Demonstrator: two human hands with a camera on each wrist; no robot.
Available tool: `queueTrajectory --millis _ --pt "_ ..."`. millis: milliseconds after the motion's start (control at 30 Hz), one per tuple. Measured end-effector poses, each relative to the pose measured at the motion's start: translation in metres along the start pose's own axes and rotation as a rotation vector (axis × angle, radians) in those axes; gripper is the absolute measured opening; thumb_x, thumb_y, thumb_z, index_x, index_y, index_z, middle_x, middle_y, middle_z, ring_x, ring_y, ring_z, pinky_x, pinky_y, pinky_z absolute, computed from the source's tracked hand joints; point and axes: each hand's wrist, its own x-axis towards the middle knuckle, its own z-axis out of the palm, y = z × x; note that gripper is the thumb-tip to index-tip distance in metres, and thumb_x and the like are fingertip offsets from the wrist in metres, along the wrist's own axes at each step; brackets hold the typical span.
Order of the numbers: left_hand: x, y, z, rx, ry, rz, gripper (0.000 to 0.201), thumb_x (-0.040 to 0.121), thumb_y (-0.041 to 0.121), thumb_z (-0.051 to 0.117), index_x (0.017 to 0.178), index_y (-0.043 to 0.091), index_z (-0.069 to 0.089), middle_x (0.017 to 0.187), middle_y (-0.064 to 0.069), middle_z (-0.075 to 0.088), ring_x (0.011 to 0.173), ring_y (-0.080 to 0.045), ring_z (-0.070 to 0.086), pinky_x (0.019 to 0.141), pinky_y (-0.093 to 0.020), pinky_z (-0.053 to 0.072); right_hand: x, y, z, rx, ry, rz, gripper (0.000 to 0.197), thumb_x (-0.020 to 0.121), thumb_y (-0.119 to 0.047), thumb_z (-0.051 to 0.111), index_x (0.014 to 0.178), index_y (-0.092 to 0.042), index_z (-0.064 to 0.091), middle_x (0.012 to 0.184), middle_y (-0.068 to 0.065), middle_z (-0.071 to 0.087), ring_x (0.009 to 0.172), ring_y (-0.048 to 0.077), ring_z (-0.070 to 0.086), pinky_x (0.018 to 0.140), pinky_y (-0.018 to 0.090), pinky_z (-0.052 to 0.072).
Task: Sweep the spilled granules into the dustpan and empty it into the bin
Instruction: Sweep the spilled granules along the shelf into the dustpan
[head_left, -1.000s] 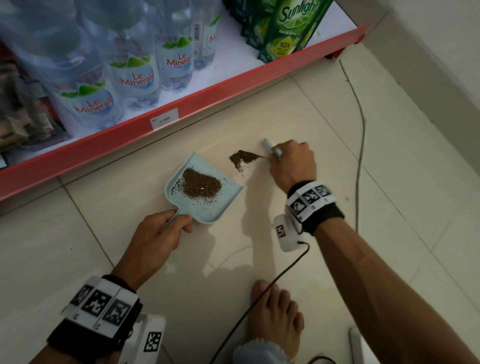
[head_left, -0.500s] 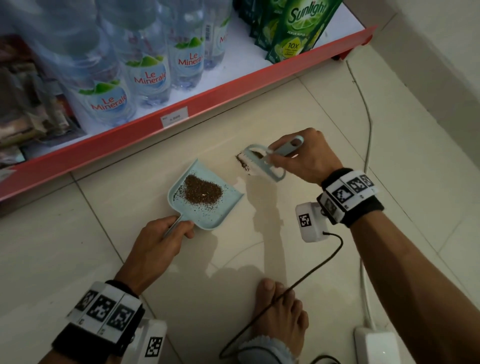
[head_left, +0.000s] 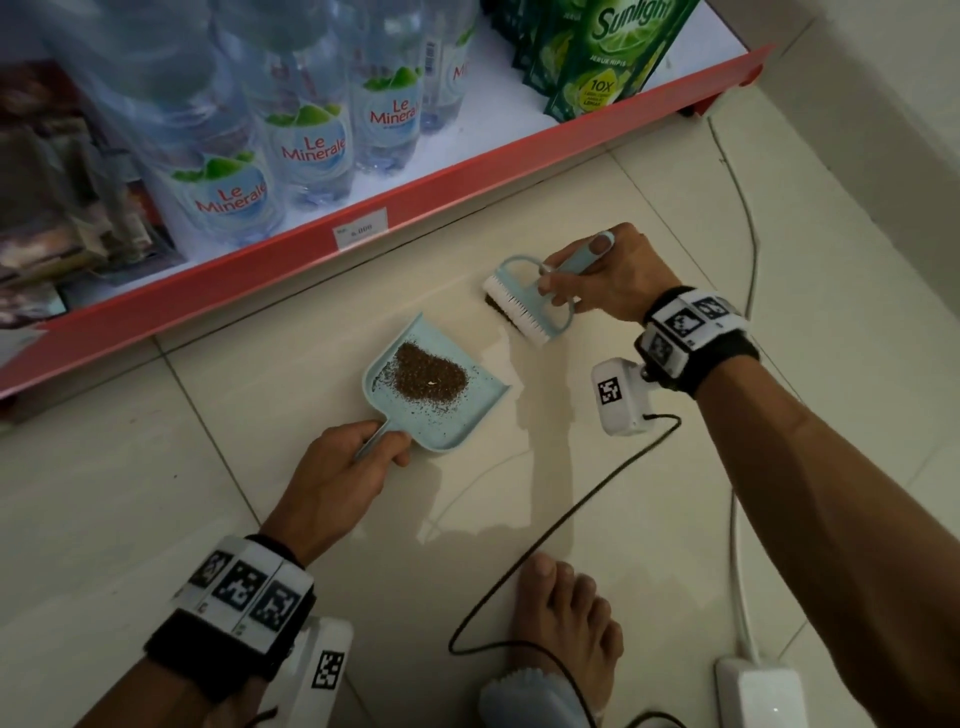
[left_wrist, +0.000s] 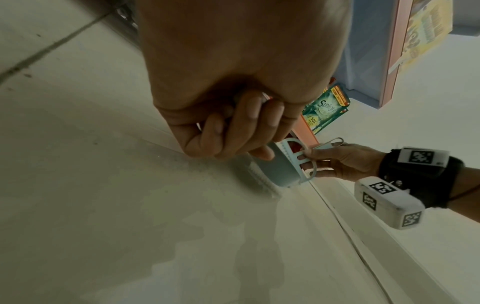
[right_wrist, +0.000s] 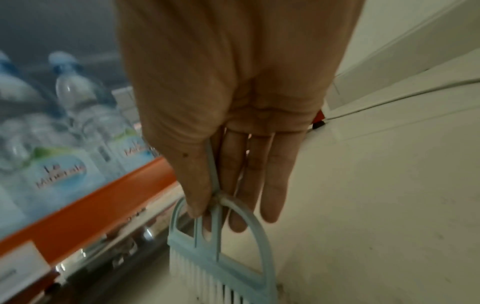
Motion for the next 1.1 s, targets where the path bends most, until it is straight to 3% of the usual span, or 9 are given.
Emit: queueTrajectory --millis 133,233,400,467,633,767,900,967,1100 --pt "0.008 0.008 0.009 0.061 -0.001 0.001 0.036 0.071 0.055 0.05 0.069 0.022 0.064 0.04 0.011 0.044 0.042 -0.008 0.039 0.054 -0.029 0.034 -0.015 0.001 -0.018 0.019 0.068 -0.033 0.021 0.092 -0.032 0.068 0.106 -0.018 0.075 0.098 0.002 0.073 0.088 0.016 0.071 0.065 0.03 0.063" --pt "0.014 0.012 0.015 0.141 -0.009 -0.005 0.03 0.074 0.052 0.05 0.069 0.026 0.064 0.039 0.012 0.045 0.045 -0.009 0.041 0.055 -0.029 0.034 -0.022 0.003 -0.03 -0.077 0.112 -0.01 0.025 0.097 -0.025 0.058 0.117 -0.018 0.071 0.11 0.003 0.064 0.087 0.019 0.069 0.064 0.028 0.061" --pt "0.027 0.027 0.021 0.198 -0.026 -0.039 0.03 0.074 0.049 0.051 0.064 0.023 0.064 0.039 0.013 0.046 0.043 -0.008 0.041 0.054 -0.028 0.035 -0.033 0.002 -0.032 -0.162 0.37 -0.12 0.021 0.086 -0.022 0.074 0.104 -0.012 0.075 0.086 0.003 0.073 0.075 0.014 0.071 0.068 0.022 0.058" --pt "0.032 0.032 0.023 0.216 -0.026 -0.05 0.036 0.075 0.048 0.051 0.066 0.015 0.065 0.039 0.012 0.047 0.045 -0.01 0.043 0.054 -0.028 0.036 -0.032 -0.001 -0.028 -0.215 0.43 -0.178 0.018 0.089 -0.02 0.069 0.103 -0.01 0.075 0.091 0.005 0.073 0.078 0.016 0.069 0.071 0.019 0.054" --pt "0.041 0.044 0.027 0.201 -0.025 -0.137 0.037 0.087 0.044 0.055 0.063 0.02 0.069 0.037 0.018 0.053 0.053 -0.012 0.05 0.056 -0.028 0.036 -0.031 -0.013 -0.01 -0.472 0.278 -0.303 0.026 0.096 -0.013 0.056 0.116 -0.008 0.072 0.109 0.011 0.073 0.093 0.025 0.068 0.087 0.035 0.055" --pt "0.041 0.051 0.03 0.123 -0.048 -0.215 0.034 0.089 0.042 0.057 0.072 0.016 0.073 0.033 0.012 0.048 0.048 -0.013 0.045 0.05 -0.024 0.032 -0.043 -0.021 0.014 -0.475 0.111 -0.363 0.022 0.098 -0.018 0.055 0.097 -0.006 0.073 0.089 0.01 0.074 0.076 0.025 0.067 0.079 0.038 0.055" --pt "0.043 0.059 0.031 0.066 -0.058 -0.267 0.034 0.09 0.037 0.059 0.08 0.008 0.074 0.041 0.006 0.045 0.042 -0.015 0.039 0.045 -0.02 0.028 -0.054 -0.023 0.026 -0.463 0.013 -0.333 0.023 0.099 -0.024 0.054 0.095 -0.009 0.071 0.079 0.008 0.07 0.072 0.026 0.062 0.076 0.042 0.051" --pt "0.044 0.063 0.032 0.066 -0.068 -0.282 0.033 0.09 0.036 0.058 0.081 0.008 0.074 0.045 0.004 0.045 0.042 -0.015 0.037 0.044 -0.02 0.028 -0.058 -0.025 0.025 -0.394 0.012 -0.321 0.022 0.099 -0.025 0.056 0.097 -0.01 0.072 0.08 0.007 0.072 0.075 0.025 0.065 0.076 0.04 0.052" --pt "0.047 0.067 0.034 0.058 -0.102 -0.318 0.031 0.09 0.036 0.058 0.08 0.01 0.072 0.042 0.006 0.044 0.036 -0.012 0.035 0.04 -0.017 0.026 -0.061 -0.026 0.013 -0.18 0.126 -0.298 0.016 0.095 -0.023 0.064 0.1 -0.012 0.075 0.086 -0.001 0.076 0.076 0.01 0.07 0.074 0.022 0.057"
